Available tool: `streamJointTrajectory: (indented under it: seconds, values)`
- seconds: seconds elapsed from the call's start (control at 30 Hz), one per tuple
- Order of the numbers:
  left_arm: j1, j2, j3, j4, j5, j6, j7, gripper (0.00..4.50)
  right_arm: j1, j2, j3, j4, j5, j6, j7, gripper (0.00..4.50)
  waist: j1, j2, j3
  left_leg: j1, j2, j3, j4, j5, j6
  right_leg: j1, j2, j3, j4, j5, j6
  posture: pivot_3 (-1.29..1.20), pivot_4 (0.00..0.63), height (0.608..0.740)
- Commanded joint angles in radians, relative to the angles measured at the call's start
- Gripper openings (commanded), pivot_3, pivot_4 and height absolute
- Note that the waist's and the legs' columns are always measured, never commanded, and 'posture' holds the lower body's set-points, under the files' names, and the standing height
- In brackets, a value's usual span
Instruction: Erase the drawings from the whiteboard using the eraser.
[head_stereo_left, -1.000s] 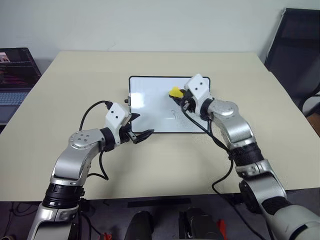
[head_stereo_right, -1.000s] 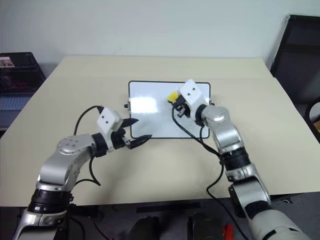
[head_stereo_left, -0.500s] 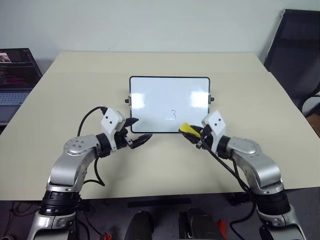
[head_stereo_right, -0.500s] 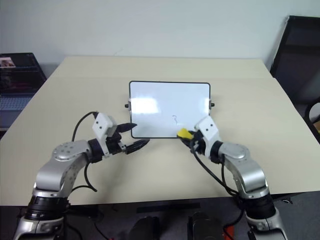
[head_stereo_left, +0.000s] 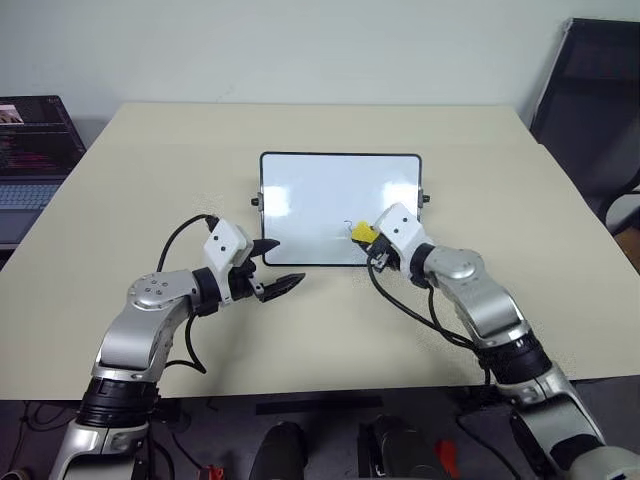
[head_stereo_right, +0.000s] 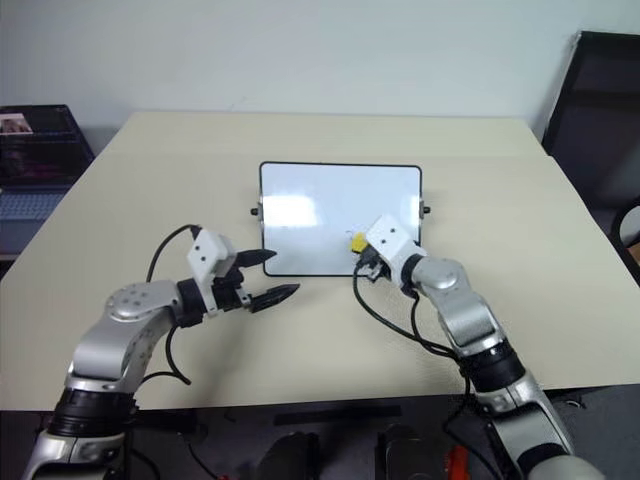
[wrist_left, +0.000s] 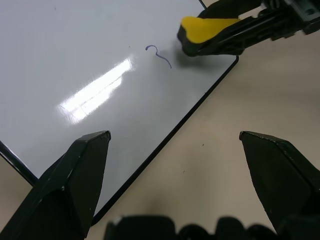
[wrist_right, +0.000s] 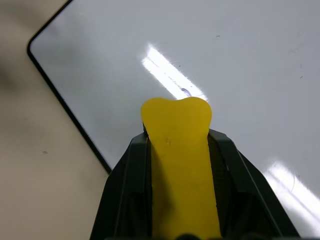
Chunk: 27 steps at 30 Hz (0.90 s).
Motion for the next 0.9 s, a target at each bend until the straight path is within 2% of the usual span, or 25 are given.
streamJointTrajectory:
  seconds: [0.03,0.23,0.5,0.73,0.9]
  values:
    - [-0.013,0.007,-0.002,-0.03,-0.004,-0.014,-0.005,4.5,-0.11,0.027,0.005,0.129,-0.053,-0.113,-0.038,1.12,-0.002,0.0,0.0,0.0,0.0,0.0,0.0,0.0,0.0,0.0,0.0,0.0,0.0,0.0,0.0,0.0,0.15,0.74]
    - [-0.001,0.004,-0.004,-0.037,-0.001,-0.017,0.0,4.5,-0.199,0.062,0.01,0.294,-0.092,-0.196,-0.048,1.12,-0.002,0.0,0.0,0.0,0.0,0.0,0.0,0.0,0.0,0.0,0.0,-0.001,0.0,0.0,0.0,0.0,0.15,0.74]
    - [0.031,-0.003,-0.002,-0.046,-0.002,-0.03,0.006,4.5,-0.125,0.011,0.09,0.265,-0.136,-0.159,0.105,1.12,-0.002,0.0,0.0,0.001,0.0,-0.001,0.0,0.0,0.0,0.001,0.0,-0.001,0.001,0.0,0.0,0.0,0.15,0.74]
    - [0.024,-0.009,-0.01,-0.039,-0.002,-0.034,0.003,4.5,-0.174,0.025,0.024,0.312,-0.157,-0.207,-0.016,1.12,-0.002,0.0,0.0,0.002,0.0,-0.001,0.002,0.001,0.001,0.002,0.0,0.0,0.002,0.0,0.0,0.0,0.15,0.74]
    - [0.014,-0.012,-0.017,-0.044,-0.003,-0.026,0.005,4.5,-0.154,0.011,0.044,0.311,-0.162,-0.188,0.03,1.12,-0.001,0.0,0.0,0.002,0.0,-0.001,0.002,0.001,0.001,0.002,0.0,0.0,0.002,0.001,0.0,0.0,0.15,0.74]
